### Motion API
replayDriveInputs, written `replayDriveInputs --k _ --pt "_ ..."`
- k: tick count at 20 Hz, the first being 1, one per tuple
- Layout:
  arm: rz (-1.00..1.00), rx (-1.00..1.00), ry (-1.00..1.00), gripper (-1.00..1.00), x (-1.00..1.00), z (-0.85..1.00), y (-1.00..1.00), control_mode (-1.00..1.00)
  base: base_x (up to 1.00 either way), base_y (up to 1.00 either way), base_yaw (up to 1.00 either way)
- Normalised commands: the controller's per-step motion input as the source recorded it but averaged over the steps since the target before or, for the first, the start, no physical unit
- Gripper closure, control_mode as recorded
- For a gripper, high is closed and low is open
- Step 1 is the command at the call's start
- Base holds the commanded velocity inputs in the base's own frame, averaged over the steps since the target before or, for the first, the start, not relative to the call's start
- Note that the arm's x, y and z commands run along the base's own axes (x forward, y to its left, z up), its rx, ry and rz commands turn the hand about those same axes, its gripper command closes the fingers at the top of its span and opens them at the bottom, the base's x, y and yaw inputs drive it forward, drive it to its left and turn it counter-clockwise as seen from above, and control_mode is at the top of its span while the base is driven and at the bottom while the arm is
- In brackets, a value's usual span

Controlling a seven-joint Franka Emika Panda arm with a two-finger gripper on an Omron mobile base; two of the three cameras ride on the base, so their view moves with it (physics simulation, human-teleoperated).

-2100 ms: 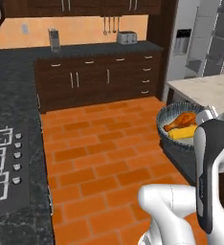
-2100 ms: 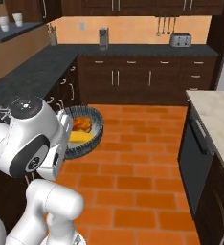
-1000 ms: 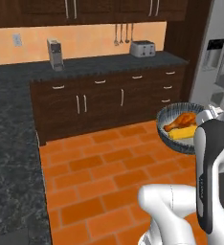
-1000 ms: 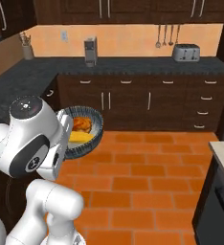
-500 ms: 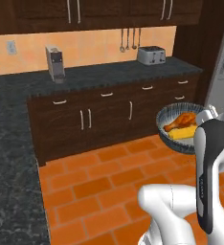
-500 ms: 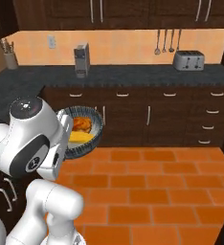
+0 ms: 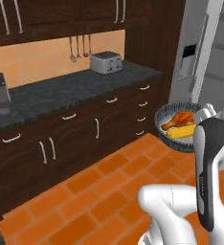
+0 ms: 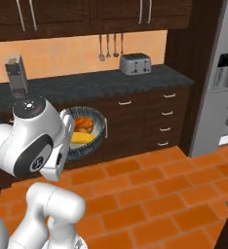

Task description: Pick the chicken drumstick and corn from their plates and place them in the bowl. Then put the bowl in the fridge.

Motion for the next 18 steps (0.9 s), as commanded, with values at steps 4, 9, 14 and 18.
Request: replayDriveInputs --k 4,9,14,18 --pt "0.0 0.0 0.0 1.0 0.0 0.0 0.0 1.0 1.0 0.25 -0.61" --pt "0.0 0.0 0.0 1.0 0.0 0.0 0.0 1.0 1.0 0.24 -0.56" --pt "0.0 0.0 0.0 1.0 0.0 0.0 0.0 1.0 1.0 0.36 -0.53" --pt "0.0 0.0 0.0 1.0 0.0 0.0 0.0 1.0 1.0 0.44 -0.51"
